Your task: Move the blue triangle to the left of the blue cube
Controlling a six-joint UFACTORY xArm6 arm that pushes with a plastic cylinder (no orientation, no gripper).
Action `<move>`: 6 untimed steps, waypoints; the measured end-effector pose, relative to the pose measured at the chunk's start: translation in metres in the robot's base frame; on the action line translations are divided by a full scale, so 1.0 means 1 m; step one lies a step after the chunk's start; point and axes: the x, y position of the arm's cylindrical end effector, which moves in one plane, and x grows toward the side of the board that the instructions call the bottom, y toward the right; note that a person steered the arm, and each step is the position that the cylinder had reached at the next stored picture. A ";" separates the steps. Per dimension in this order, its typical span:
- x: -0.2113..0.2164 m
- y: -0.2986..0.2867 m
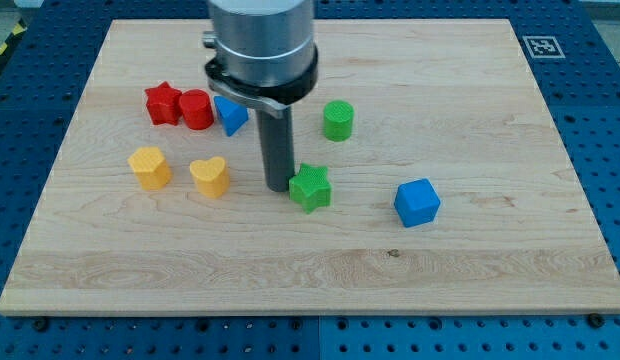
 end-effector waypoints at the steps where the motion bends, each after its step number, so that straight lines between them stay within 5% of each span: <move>1: 0.013 0.022; 4: 0.018 0.102; 6: -0.012 -0.025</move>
